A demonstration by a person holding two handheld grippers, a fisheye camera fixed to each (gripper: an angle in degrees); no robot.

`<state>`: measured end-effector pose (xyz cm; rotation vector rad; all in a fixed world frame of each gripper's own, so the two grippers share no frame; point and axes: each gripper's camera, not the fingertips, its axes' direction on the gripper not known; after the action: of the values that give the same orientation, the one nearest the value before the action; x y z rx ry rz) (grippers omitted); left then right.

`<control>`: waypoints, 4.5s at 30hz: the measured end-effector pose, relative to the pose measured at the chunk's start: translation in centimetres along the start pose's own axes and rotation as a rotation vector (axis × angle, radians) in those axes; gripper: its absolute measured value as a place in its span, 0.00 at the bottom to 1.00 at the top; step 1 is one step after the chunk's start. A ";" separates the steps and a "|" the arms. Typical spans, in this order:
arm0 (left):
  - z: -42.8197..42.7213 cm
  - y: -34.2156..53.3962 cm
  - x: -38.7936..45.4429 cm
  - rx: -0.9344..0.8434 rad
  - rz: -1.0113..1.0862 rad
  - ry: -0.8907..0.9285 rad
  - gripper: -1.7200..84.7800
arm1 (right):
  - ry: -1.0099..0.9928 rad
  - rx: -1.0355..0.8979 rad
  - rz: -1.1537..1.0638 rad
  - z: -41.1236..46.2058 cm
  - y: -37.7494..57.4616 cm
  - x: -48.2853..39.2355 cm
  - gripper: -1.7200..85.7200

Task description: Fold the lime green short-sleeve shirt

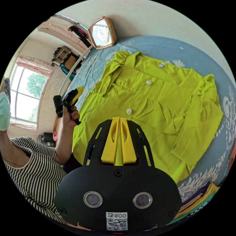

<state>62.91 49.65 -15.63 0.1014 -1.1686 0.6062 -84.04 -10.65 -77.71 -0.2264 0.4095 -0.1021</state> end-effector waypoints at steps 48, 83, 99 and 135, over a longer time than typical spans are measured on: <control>-21.5 28.1 -9.7 -0.541 -0.420 -0.339 0.08 | -0.053 0.037 0.621 12.9 82.8 17.2 0.09; -40.5 41.2 -8.1 -0.263 -0.294 0.012 0.03 | -0.381 0.334 0.395 17.0 113.1 21.0 0.02; -43.7 43.9 -7.9 -0.239 -0.341 0.054 0.03 | -0.419 0.358 0.420 21.4 119.7 22.6 0.02; -17.8 0.1 -4.7 -0.331 -0.219 -0.020 0.04 | -0.094 0.306 0.341 11.8 70.7 41.2 0.02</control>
<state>76.43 54.61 -27.07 -0.0470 -1.2430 0.2140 -37.94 54.36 -99.78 0.1415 0.3290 0.1798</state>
